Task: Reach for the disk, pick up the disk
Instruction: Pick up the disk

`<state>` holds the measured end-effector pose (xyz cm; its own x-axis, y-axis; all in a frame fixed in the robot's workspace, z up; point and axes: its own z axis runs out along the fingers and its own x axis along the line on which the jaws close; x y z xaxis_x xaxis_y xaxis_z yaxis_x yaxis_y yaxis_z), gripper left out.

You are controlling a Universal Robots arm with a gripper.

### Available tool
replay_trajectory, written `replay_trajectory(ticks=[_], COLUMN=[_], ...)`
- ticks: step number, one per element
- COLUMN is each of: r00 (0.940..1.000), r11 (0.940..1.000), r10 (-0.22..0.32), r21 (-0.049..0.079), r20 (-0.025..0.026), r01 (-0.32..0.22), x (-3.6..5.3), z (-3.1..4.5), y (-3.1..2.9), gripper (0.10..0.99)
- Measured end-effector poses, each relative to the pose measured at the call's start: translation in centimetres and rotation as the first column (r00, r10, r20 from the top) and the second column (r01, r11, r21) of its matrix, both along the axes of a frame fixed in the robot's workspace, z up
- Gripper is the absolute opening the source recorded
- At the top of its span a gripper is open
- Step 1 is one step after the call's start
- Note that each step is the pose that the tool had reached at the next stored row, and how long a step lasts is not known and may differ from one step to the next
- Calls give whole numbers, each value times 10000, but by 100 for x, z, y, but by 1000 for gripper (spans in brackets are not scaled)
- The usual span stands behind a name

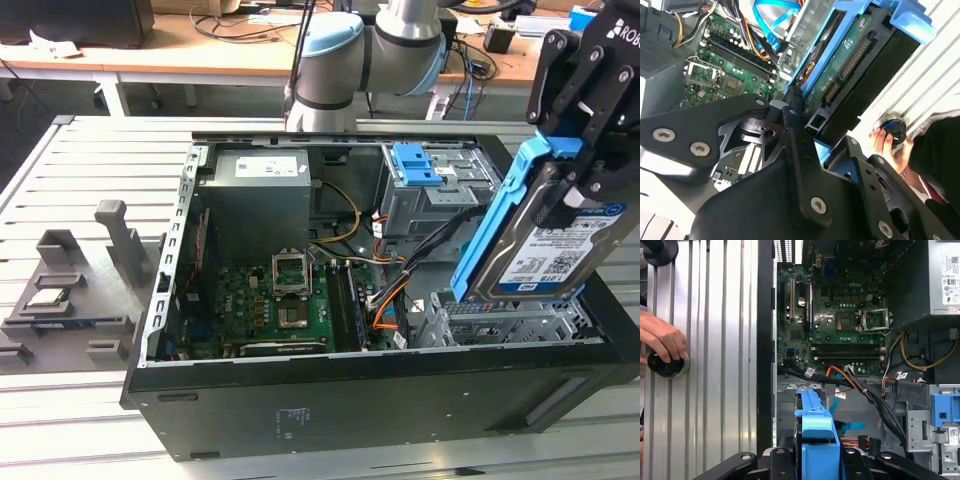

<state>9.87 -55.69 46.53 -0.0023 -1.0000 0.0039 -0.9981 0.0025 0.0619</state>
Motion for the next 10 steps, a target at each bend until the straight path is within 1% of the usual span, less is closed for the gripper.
replay_trajectory(ticks=[3,4,10], r00=[10000,10000,10000], r11=[10000,10000,10000], r10=[7,9,9], r21=[0,1,-2], r20=[0,-1,-1], r01=[-7,-9,-9], x=[29,38,40], z=[-114,-132,-133], y=[61,70,71], gripper=[369,369,369])
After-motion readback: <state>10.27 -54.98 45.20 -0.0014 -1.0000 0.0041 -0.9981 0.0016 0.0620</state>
